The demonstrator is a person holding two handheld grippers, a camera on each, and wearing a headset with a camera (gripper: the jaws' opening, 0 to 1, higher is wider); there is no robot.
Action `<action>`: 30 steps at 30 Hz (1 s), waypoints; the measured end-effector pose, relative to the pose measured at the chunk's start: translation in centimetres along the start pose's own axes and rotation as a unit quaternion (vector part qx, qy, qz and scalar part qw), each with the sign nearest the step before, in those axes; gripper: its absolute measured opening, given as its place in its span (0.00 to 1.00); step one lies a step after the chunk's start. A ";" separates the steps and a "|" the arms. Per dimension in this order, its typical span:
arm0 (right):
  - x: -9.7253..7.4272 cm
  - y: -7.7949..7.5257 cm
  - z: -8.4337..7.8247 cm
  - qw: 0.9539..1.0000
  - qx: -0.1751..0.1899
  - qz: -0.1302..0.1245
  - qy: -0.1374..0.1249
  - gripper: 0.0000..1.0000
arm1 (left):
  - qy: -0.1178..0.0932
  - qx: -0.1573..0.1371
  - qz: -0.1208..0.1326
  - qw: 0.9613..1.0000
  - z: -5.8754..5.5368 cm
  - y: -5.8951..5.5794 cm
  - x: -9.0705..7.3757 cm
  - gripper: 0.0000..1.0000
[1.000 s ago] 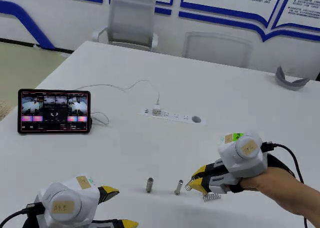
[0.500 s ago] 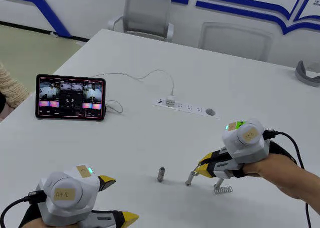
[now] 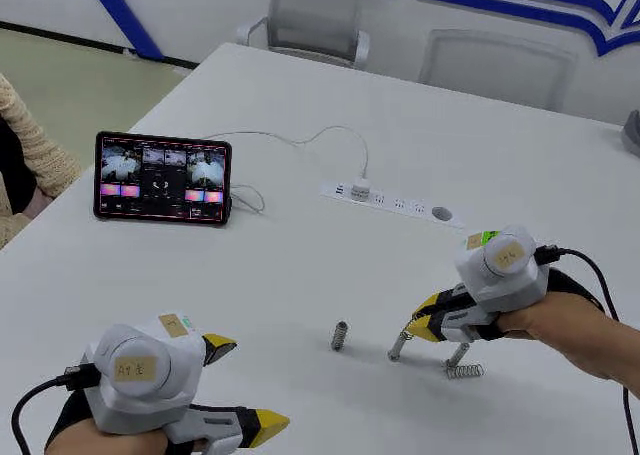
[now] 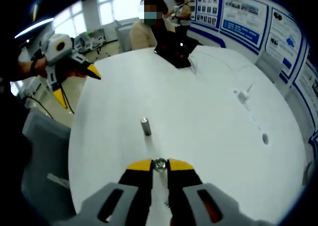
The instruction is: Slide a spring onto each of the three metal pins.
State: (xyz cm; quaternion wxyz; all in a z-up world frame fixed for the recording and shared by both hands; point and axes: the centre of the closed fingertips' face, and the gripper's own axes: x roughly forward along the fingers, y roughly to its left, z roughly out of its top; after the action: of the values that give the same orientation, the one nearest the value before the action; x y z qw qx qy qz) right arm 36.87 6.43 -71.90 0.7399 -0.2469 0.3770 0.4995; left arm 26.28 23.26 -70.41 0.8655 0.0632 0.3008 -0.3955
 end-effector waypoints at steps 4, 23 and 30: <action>0.3 0.0 0.0 1.000 -0.001 0.004 0.001 0.12 | 0.001 -0.004 0.000 1.000 -0.2 -0.1 0.0 0.69; 2.1 0.2 -0.9 0.999 -0.017 0.019 0.019 0.12 | 0.006 -0.002 -0.003 1.000 -0.2 -0.2 0.0 0.68; 3.4 0.4 -1.5 0.999 -0.025 0.022 0.033 0.13 | 0.009 -0.001 -0.005 1.000 -0.2 -0.3 0.2 0.68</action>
State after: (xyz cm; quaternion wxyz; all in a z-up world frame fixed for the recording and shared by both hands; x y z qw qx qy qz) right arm 36.77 7.34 -75.47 0.7095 -0.2730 0.3938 0.5166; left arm 26.08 23.03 -70.66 0.8611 0.0642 0.3091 -0.3985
